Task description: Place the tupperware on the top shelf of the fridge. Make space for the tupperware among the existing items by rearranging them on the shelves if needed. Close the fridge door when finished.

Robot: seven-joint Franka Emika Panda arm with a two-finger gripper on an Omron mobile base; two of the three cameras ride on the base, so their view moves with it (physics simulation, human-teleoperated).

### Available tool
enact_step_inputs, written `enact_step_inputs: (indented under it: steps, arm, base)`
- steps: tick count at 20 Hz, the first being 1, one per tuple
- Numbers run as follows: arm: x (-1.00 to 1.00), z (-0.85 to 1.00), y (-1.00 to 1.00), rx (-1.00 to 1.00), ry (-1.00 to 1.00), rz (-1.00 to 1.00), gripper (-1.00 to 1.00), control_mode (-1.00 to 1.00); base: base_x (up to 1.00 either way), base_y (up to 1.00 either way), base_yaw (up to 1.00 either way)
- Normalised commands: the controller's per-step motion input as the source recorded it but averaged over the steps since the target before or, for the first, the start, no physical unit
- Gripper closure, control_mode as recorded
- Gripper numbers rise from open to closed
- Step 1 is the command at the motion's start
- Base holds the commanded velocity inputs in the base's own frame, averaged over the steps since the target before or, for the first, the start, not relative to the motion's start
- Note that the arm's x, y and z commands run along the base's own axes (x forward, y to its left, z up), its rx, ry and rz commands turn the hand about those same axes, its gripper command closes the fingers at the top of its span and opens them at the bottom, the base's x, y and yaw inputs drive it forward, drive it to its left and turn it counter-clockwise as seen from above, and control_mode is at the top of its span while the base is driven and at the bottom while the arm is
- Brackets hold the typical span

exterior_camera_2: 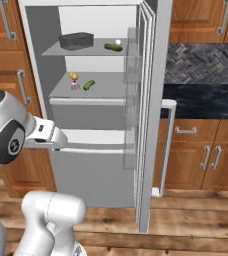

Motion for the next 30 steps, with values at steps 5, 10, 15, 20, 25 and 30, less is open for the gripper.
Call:
enact_step_inputs:
  steps: [5, 10, 15, 20, 25, 30]
  arm:
    - [0.00, 0.00, -0.22, 0.00, 0.00, -0.01, -1.00, -1.00]
    - [-0.23, -0.01, -0.62, 0.00, 0.00, -0.07, -1.00, -1.00]
    - [-0.17, -0.10, -0.71, 0.00, 0.00, -0.14, -1.00, -1.00]
    - [-0.02, -0.17, -0.80, 0.00, -0.01, -0.19, -1.00, -1.00]
    - [0.00, -0.25, -0.88, 0.03, -0.09, -0.14, -1.00, -1.00]
    - [0.00, -0.21, -0.95, 0.04, -0.08, -0.11, -1.00, -1.00]
  base:
    - [0.00, 0.00, 0.00]
    - [0.00, 0.00, 0.00]
    - [0.00, 0.00, 0.00]
    - [0.00, 0.00, 0.00]
    - [0.00, 0.00, 0.00]
    - [0.00, 0.00, 0.00]
